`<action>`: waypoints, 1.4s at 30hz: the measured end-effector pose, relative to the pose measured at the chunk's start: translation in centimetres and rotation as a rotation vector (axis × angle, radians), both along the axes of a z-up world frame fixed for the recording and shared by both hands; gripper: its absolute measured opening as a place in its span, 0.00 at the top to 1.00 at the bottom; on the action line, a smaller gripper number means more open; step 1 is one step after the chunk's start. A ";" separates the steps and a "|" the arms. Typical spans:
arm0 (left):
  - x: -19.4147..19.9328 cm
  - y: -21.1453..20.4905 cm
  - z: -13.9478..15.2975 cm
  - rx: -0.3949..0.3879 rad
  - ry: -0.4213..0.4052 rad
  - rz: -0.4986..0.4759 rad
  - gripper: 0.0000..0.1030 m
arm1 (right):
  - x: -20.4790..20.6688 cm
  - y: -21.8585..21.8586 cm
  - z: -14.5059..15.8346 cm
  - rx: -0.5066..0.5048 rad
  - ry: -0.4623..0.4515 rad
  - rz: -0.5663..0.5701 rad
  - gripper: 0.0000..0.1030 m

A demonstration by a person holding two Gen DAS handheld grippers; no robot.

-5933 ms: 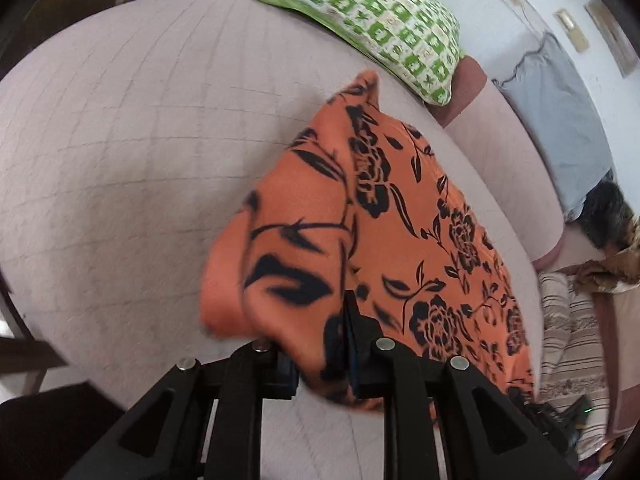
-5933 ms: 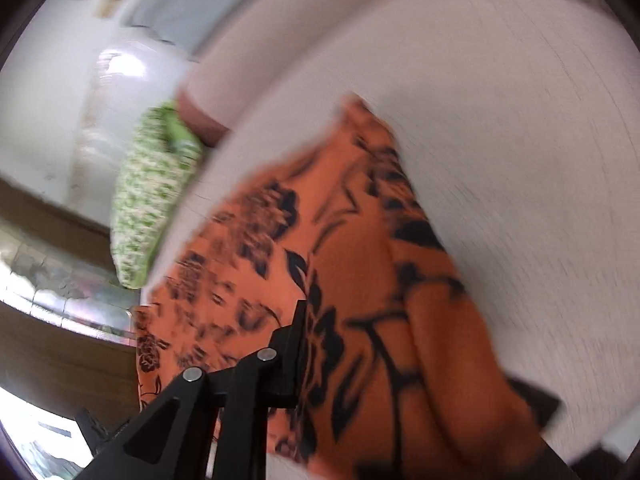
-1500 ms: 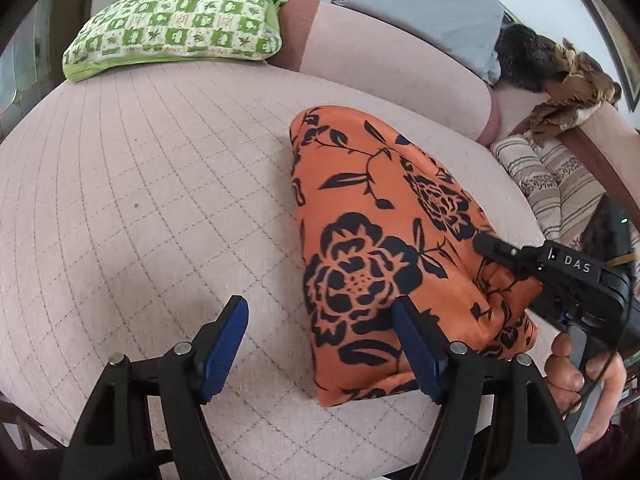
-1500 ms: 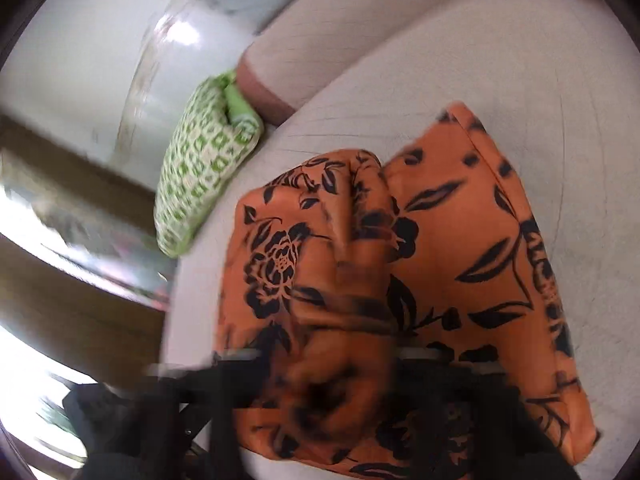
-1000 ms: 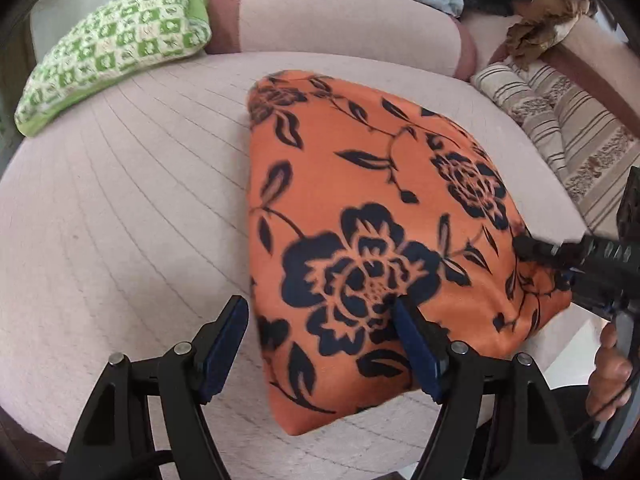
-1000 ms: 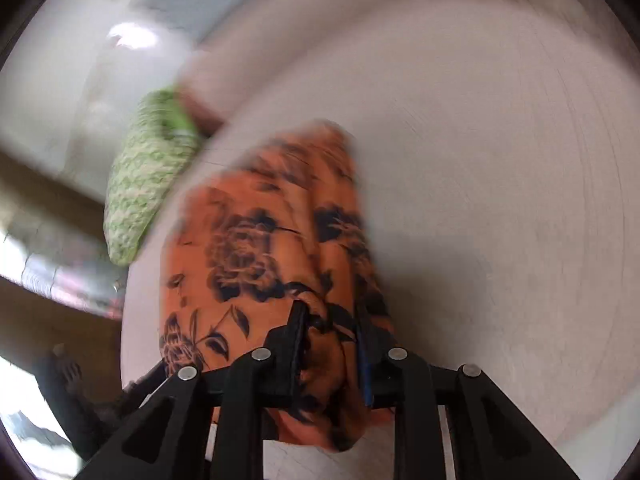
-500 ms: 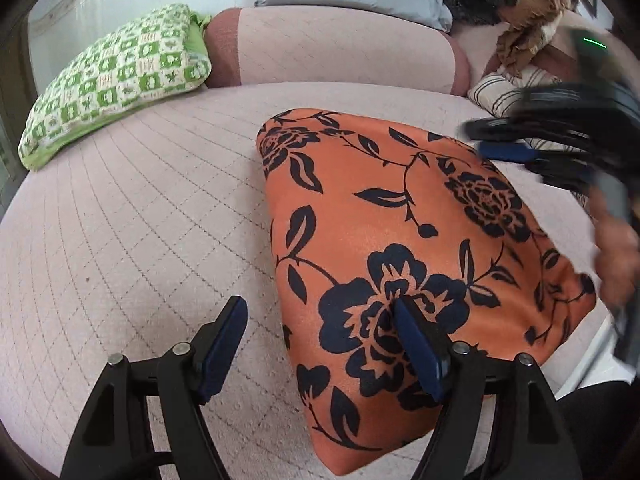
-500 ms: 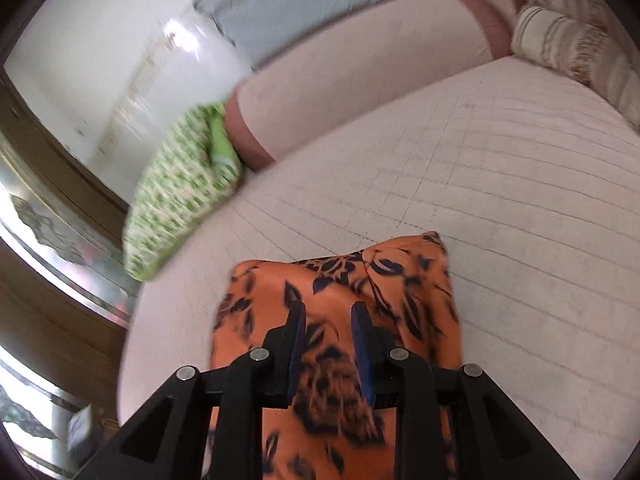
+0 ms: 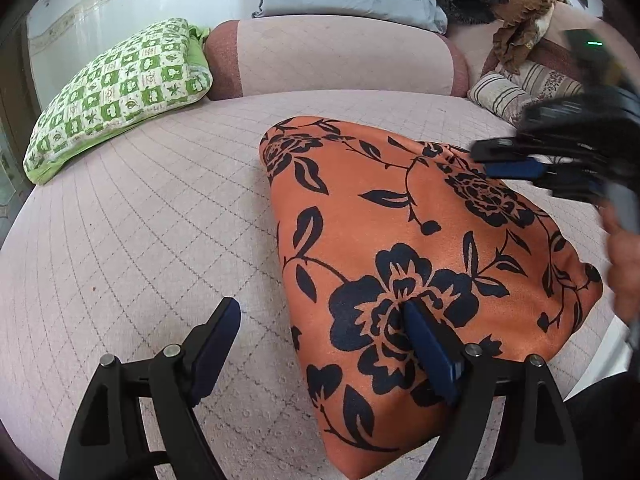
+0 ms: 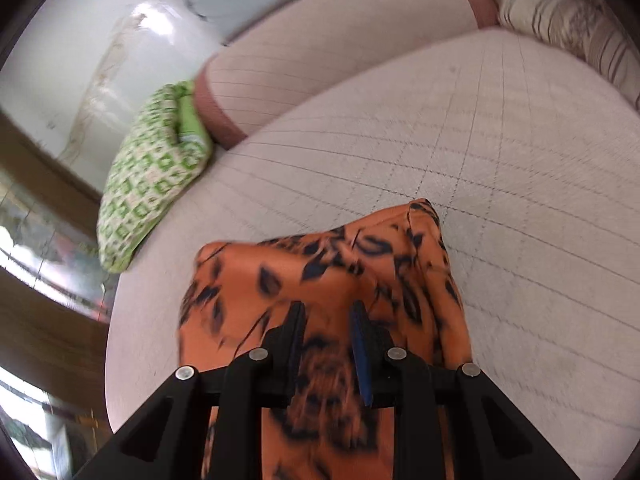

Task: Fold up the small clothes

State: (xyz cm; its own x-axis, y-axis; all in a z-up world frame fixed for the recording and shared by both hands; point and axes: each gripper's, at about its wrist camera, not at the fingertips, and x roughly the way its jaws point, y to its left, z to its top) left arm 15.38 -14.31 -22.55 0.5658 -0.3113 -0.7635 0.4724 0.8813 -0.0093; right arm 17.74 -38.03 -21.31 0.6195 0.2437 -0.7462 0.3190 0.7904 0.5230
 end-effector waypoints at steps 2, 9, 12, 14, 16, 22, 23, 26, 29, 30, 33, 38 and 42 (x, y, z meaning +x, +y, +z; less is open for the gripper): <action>0.0 0.0 0.0 0.001 -0.001 0.008 0.18 | -2.3 0.7 1.4 -0.036 -0.023 0.020 0.75; -0.4 -0.3 -0.1 0.015 -0.015 0.015 0.18 | -6.6 2.8 -1.0 -0.076 0.092 0.082 0.75; -0.3 -0.2 -0.1 0.013 -0.018 0.015 0.18 | -6.4 2.9 -1.7 -0.092 0.098 0.104 0.75; -0.3 0.0 -0.1 0.008 -0.016 0.014 0.18 | -6.7 2.7 -1.2 -0.084 0.087 0.095 0.75; -0.4 0.1 -0.1 0.006 -0.015 0.014 0.18 | -7.3 2.4 -0.7 -0.070 0.081 0.077 0.75; -0.4 0.1 -0.2 0.006 -0.009 0.011 0.18 | -8.9 3.4 -0.5 -0.092 0.100 0.096 0.75; -0.4 0.1 -0.2 0.008 -0.008 0.012 0.18 | -8.6 3.5 -1.2 -0.093 0.112 0.105 0.75; -0.3 0.3 -0.3 0.008 -0.007 0.012 0.17 | -8.1 3.6 -1.9 -0.090 0.110 0.111 0.75; -0.2 0.5 -0.3 -0.002 0.000 0.014 0.17 | -8.4 3.3 -2.1 -0.073 0.099 0.108 0.75; -0.2 0.6 -0.3 -0.004 0.001 0.014 0.17 | -8.4 3.1 -2.1 -0.062 0.094 0.106 0.75; -0.4 0.7 0.0 -0.003 -0.003 0.014 0.17 | -8.5 2.7 -1.7 -0.033 0.074 0.090 0.75; -0.8 1.2 1.6 -0.016 -0.048 0.028 0.17 | -9.5 2.3 0.1 -0.089 0.020 0.061 0.75; 0.6 1.3 0.9 0.010 -0.025 0.053 0.14 | -8.4 2.8 -1.9 -0.111 0.105 0.095 0.74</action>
State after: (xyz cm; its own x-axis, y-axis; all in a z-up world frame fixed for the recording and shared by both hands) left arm 15.99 -13.04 -21.63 0.6001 -0.2725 -0.7521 0.4248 0.9052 0.0109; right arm 9.34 -35.21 -23.25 0.5150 0.2099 -0.8311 0.2883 0.8706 0.3986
